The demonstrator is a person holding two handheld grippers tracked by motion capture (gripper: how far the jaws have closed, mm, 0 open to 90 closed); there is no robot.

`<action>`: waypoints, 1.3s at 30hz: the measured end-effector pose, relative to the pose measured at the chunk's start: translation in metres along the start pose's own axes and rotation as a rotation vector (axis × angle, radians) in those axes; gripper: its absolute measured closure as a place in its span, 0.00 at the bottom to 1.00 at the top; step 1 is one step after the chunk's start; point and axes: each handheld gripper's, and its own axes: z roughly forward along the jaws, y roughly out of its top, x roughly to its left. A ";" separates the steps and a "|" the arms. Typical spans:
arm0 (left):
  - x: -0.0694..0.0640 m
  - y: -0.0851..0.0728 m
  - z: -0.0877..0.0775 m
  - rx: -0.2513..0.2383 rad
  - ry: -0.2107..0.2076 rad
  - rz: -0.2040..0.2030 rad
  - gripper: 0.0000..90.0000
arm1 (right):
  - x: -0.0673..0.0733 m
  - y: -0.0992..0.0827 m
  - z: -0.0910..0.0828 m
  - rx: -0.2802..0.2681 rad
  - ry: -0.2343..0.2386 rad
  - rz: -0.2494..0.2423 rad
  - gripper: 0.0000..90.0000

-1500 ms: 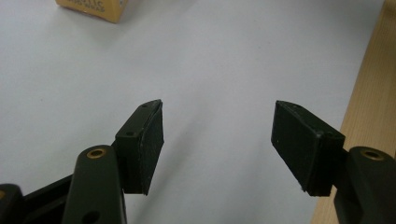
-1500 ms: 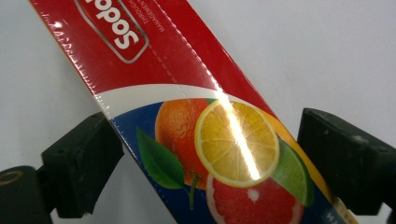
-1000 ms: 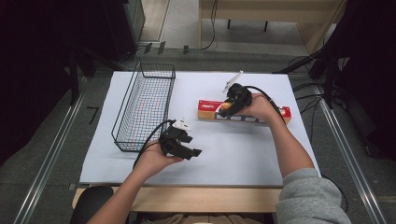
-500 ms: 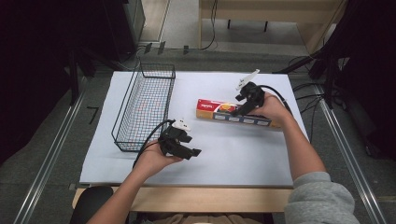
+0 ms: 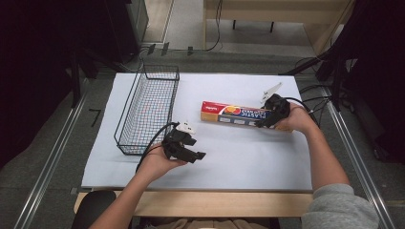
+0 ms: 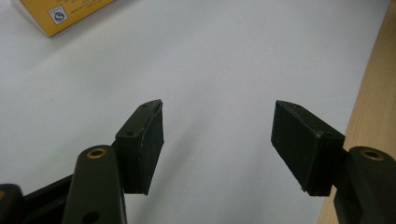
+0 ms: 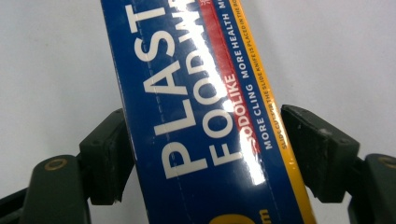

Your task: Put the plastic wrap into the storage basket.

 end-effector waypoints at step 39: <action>0.003 0.002 -0.013 -0.023 -0.007 0.004 0.39 | 0.027 0.024 -0.039 -0.023 0.034 0.017 0.45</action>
